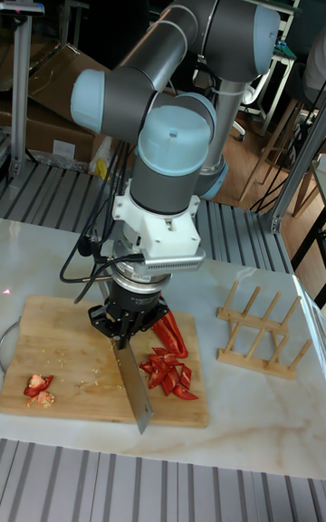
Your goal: Chop the chili peppers
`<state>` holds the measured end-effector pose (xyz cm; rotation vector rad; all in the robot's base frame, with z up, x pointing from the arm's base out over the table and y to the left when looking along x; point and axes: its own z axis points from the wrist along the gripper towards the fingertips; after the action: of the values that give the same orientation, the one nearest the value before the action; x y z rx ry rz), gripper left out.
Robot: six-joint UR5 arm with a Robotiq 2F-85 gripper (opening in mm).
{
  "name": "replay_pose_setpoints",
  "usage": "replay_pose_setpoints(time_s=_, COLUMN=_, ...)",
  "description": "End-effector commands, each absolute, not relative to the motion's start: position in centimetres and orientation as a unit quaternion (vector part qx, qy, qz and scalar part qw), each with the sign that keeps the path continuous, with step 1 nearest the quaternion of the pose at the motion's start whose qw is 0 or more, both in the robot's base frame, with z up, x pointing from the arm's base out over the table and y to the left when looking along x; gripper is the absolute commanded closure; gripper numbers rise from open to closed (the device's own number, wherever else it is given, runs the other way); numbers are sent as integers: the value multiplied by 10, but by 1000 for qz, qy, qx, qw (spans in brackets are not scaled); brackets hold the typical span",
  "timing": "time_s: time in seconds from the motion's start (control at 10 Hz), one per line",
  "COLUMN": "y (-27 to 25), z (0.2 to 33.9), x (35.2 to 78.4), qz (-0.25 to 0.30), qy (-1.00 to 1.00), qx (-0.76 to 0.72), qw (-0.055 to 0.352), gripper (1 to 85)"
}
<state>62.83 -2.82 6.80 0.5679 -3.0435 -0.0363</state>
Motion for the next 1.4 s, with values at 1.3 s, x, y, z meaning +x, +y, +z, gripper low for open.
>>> replay_pose_setpoints(time_s=1.3, y=-24, z=68, x=635, qz=-32, qy=-981, qx=193, qw=8, gripper=717)
